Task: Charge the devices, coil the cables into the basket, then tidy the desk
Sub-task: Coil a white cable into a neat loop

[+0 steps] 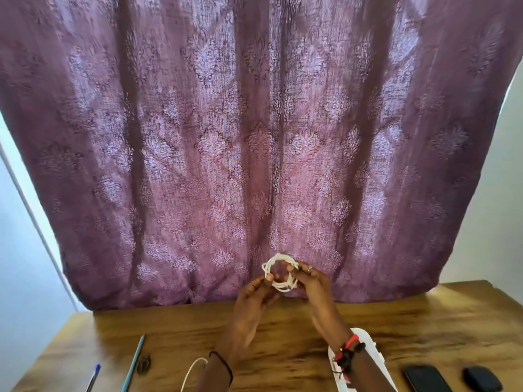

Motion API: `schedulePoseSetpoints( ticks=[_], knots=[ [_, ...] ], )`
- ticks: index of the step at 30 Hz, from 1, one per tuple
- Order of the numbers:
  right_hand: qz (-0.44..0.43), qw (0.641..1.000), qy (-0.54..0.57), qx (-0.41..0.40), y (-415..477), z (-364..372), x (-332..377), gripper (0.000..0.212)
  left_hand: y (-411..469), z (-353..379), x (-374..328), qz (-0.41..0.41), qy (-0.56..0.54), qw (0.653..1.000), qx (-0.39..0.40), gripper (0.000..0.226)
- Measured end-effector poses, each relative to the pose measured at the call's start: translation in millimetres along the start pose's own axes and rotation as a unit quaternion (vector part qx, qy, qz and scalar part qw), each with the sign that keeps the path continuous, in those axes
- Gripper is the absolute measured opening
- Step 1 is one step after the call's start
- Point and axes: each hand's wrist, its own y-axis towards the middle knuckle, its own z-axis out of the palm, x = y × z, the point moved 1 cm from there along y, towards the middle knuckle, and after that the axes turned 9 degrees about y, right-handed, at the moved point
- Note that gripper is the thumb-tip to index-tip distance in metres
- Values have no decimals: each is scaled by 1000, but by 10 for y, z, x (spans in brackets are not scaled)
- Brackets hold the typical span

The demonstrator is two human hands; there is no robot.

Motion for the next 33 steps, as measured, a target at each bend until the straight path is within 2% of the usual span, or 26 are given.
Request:
schedulePoseSetpoints(
  ticks=[3, 5, 7, 10, 13, 17, 20, 23, 30, 33],
  knots=[
    [-17, 993, -112, 19, 52, -16, -6, 23, -15, 55, 38, 8, -43, 999, -21, 21],
    [-36, 976, -202, 75, 19, 14, -16, 23, -19, 82, 38, 11, -73, 997, -38, 22],
    [-83, 956, -268, 86, -20, 39, -39, 33, -14, 123, 57, 13, -89, 995, -51, 22],
    [-144, 954, -262, 30, -51, 75, -66, 32, -23, 193, 97, 13, -99, 993, -69, 21],
    [-119, 972, -201, -8, -81, 112, -138, 47, -13, 213, 99, 3, -134, 987, -86, 21],
    [-127, 978, -160, -35, -132, 86, -133, 27, -48, 214, 57, -8, -164, 984, -73, 17],
    [-134, 972, -193, -8, -99, 49, -71, 33, -61, 188, 30, -6, -164, 984, -67, 23],
    [-99, 974, -203, 13, -43, 21, -23, 39, -59, 143, 41, -33, -145, 987, -54, 27],
    [-30, 961, -261, 88, 49, -47, 1, 66, -98, 52, 10, -54, -110, 992, -25, 18],
    [-33, 962, -268, 52, 68, -67, -40, 58, -91, 34, 40, -55, -114, 992, -25, 18]
  ],
)
